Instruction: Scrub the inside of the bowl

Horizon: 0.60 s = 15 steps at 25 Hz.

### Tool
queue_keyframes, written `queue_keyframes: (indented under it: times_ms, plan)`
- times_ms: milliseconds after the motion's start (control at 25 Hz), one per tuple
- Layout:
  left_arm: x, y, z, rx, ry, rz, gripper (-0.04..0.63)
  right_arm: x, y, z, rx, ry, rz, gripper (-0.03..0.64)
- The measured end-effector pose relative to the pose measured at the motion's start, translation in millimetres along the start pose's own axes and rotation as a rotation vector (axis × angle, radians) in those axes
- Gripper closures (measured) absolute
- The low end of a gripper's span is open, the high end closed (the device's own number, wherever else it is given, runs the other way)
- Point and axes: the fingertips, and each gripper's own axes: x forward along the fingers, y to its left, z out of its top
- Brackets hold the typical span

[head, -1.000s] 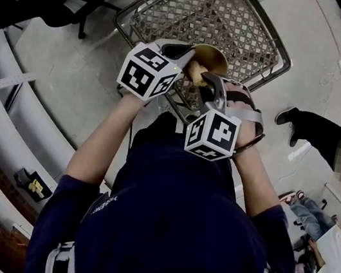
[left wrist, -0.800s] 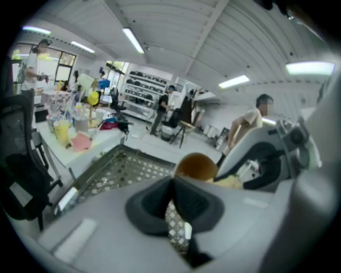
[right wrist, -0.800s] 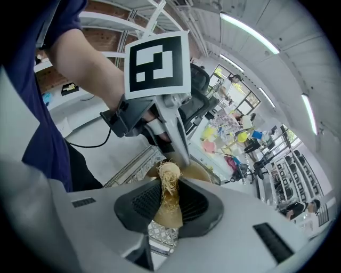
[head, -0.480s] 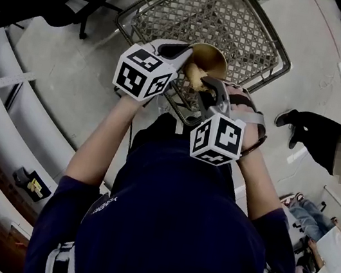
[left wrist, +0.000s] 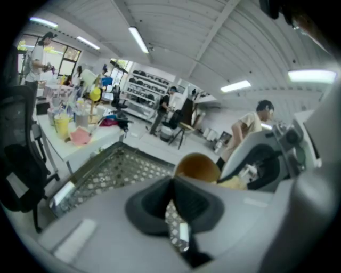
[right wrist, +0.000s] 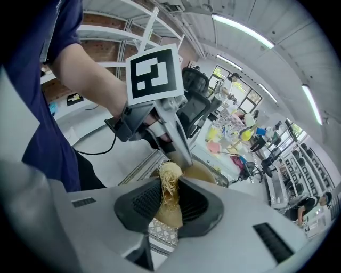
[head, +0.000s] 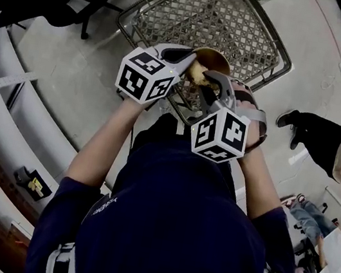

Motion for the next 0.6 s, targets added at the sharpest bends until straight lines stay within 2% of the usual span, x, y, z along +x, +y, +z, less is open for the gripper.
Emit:
queue_keyframes:
  times_ms: [280, 400, 600]
  plan:
    - [-5, 10, -2, -0.008, 0.009, 0.024, 0.583, -1, 25, -11, -0.029, 0.026, 0.129, 0.546]
    - [-3, 5, -5, -0.016, 0.016, 0.012, 0.583, 2, 20, -11, 0.009, 0.021, 0.116, 0.546]
    - [-1, -4, -6, -0.029, 0.019, -0.023, 0.583, 3, -8, -14, 0.106, 0.005, 0.022, 0.546]
